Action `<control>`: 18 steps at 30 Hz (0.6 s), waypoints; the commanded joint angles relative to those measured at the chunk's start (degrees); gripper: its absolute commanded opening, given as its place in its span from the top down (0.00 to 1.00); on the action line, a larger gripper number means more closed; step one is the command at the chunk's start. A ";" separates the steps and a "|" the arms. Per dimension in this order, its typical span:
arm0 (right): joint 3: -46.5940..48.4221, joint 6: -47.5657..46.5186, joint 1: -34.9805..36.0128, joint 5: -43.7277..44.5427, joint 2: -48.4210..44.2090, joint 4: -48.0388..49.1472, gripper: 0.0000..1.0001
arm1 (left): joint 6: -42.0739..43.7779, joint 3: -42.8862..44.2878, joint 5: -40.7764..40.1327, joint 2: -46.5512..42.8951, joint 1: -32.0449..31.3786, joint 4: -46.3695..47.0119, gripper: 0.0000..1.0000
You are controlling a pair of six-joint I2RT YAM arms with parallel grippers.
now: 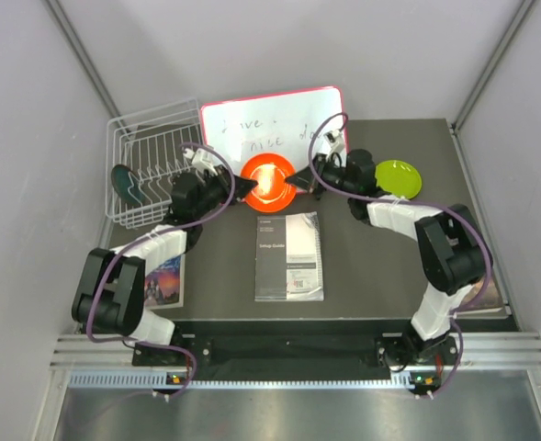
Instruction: Unload the plates from the dish rack
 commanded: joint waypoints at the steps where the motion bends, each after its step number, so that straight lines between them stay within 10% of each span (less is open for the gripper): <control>1: -1.36 0.87 -1.39 1.69 -2.85 6.60 1.00 | 2.41 1.44 -0.45 1.40 -0.77 3.01 0.54; 3: -5.47 0.44 -3.93 4.42 -6.87 6.95 1.00 | 4.18 2.32 -2.21 1.14 -0.77 -1.11 0.29; 18: -20.00 -8.80 -27.29 37.65 -32.04 -12.29 1.00 | 25.54 8.28 -33.85 -15.64 3.17 -22.04 0.01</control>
